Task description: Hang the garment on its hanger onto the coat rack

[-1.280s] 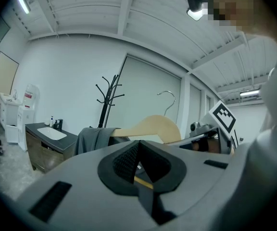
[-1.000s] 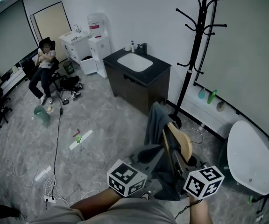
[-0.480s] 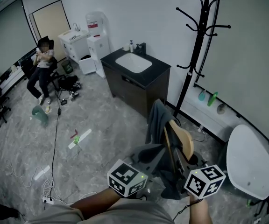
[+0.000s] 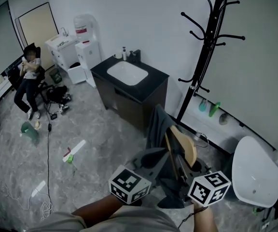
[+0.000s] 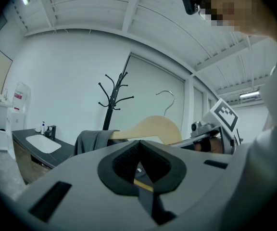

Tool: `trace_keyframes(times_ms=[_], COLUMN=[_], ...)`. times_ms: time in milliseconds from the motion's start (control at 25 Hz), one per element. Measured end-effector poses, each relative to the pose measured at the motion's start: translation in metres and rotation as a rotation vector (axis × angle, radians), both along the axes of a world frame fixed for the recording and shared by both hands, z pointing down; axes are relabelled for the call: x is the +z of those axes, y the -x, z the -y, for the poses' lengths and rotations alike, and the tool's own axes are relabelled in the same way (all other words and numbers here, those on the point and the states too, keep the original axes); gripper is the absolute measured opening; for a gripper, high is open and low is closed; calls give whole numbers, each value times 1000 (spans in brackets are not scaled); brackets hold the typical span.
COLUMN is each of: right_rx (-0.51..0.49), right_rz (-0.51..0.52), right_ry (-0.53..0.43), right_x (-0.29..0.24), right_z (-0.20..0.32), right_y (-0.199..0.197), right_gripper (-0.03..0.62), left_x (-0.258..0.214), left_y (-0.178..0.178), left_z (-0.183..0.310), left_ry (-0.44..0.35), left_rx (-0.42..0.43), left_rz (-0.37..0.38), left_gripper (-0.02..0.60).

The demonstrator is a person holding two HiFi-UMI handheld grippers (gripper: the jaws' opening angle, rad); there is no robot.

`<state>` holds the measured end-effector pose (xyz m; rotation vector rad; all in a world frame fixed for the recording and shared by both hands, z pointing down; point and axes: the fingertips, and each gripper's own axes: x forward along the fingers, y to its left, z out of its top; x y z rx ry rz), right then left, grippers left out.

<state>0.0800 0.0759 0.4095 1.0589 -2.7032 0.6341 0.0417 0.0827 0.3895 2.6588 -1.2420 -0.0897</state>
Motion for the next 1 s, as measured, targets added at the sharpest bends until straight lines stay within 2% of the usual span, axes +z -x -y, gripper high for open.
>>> trace_keyframes(times_ms=[440, 680, 1000], right_rx=[49, 51, 47], right_rz=[-1, -1, -18], right_ry=[-34, -33, -22], right_x=[-24, -34, -35], right_z=[119, 182, 262], right_y=[54, 65, 65], right_gripper=[17, 17, 17], left_x=[-10, -3, -17], left_y=[58, 68, 67], left_z=[105, 155, 244], left_ry=[-24, -12, -45], left_rx=[43, 37, 23], left_rz=[-19, -17, 0], left_gripper=[5, 5, 5])
